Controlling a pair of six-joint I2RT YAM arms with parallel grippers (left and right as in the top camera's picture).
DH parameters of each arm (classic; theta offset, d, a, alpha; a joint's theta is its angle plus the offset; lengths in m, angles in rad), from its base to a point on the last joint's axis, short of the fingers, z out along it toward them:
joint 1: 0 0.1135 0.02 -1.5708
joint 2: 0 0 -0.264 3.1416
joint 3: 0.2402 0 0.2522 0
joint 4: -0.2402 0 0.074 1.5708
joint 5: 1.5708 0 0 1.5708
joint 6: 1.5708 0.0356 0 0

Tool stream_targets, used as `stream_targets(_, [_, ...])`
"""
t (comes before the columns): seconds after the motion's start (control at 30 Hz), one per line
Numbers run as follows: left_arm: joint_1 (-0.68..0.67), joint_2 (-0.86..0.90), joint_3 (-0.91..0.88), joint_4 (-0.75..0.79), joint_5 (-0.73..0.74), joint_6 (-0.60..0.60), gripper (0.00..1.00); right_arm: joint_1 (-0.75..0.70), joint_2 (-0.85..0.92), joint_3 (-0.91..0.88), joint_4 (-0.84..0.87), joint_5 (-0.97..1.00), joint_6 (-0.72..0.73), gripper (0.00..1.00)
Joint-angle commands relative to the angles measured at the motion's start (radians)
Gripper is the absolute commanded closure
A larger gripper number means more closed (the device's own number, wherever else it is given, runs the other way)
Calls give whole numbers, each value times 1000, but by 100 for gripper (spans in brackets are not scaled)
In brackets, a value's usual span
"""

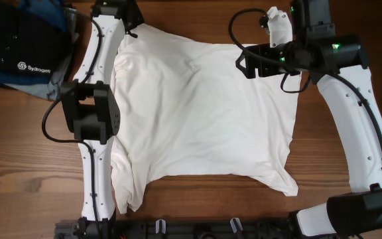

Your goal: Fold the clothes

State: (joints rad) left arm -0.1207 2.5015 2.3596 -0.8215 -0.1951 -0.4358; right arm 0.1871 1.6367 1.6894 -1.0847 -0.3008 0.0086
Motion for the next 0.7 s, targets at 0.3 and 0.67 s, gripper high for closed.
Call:
stream_targets(0.3, [35, -41, 23, -58, -192, -101, 96, -2, 2, 22, 13, 3, -5, 9])
stream_targets(0.67, [112, -42, 23, -80, -126, -110, 96, -30, 32, 20, 51, 64, 61, 2])
